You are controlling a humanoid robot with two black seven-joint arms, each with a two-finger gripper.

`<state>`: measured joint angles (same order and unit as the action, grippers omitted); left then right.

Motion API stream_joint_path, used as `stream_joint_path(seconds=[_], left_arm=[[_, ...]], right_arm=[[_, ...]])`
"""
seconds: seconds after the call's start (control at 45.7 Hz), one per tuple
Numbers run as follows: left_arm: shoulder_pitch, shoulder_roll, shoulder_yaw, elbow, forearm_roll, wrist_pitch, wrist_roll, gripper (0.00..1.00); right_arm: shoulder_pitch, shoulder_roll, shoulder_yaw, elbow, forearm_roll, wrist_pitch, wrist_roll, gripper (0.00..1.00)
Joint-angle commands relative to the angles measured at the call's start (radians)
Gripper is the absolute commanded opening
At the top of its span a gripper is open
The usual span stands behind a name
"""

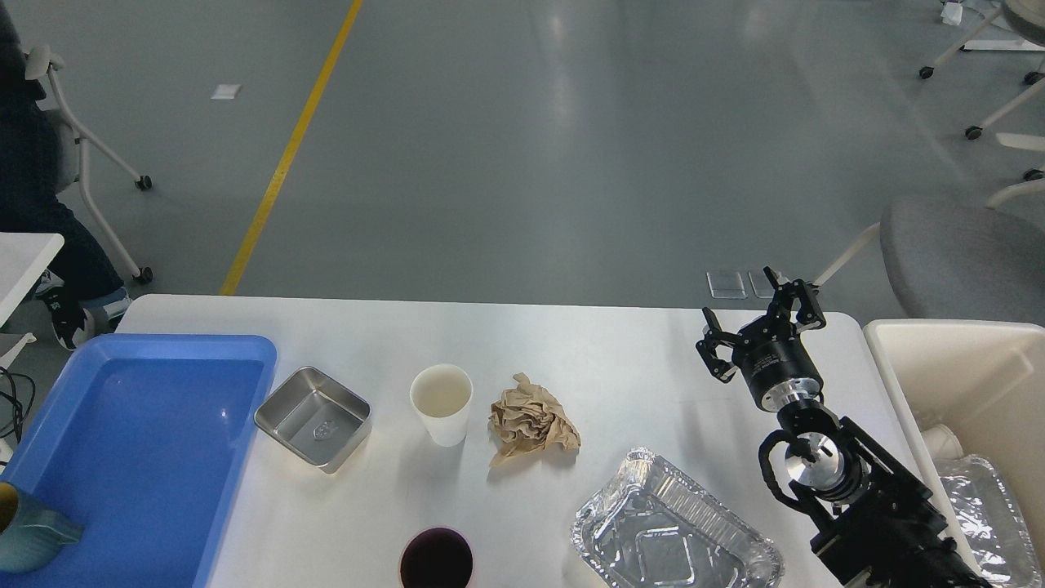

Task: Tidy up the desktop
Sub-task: 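Reach the left gripper past the steel tin toward the dark red cup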

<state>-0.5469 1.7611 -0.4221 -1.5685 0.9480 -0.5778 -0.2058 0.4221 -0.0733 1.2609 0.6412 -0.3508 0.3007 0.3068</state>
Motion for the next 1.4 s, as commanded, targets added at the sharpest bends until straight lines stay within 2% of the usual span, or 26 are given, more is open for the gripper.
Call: stream_joint_path(seconds=[0.0,0.328,0.657,0.832,0.898,1.051,1.248,1.379], left_arm=[[-0.005,-0.04,-0.024,-0.008,0.011,-0.013,0.031,0.98],[-0.062,-0.095,-0.037,-0.008,0.04,-0.091,0.031,0.98],[-0.08,-0.109,-0.038,-0.001,0.041,-0.106,0.029,0.98],[-0.148,-0.277,-0.037,0.03,0.12,-0.142,0.035,0.98],[-0.185,-0.354,-0.037,0.03,0.143,-0.177,0.06,0.98],[-0.284,-0.528,-0.024,0.05,0.161,-0.272,0.152,0.98],[-0.314,-0.728,-0.017,0.087,0.204,-0.376,0.218,0.98],[-0.314,-0.847,-0.017,0.122,0.245,-0.382,0.229,0.98]], right_arm=[[0.0,-0.009,0.0,0.0,0.001,0.0,0.0,1.0],[0.001,-0.008,0.0,0.0,0.001,0.0,0.0,1.0],[0.0,-0.008,0.0,0.0,0.001,0.0,0.0,1.0],[-0.003,-0.008,0.0,0.0,0.001,0.001,0.0,1.0],[-0.003,-0.008,0.0,0.0,0.001,0.001,0.0,1.0],[-0.005,-0.011,0.0,0.0,0.001,0.003,0.0,1.0],[-0.009,-0.029,0.002,0.002,0.001,0.006,0.0,1.0],[-0.009,-0.048,0.003,0.009,0.001,0.006,0.0,1.0]])
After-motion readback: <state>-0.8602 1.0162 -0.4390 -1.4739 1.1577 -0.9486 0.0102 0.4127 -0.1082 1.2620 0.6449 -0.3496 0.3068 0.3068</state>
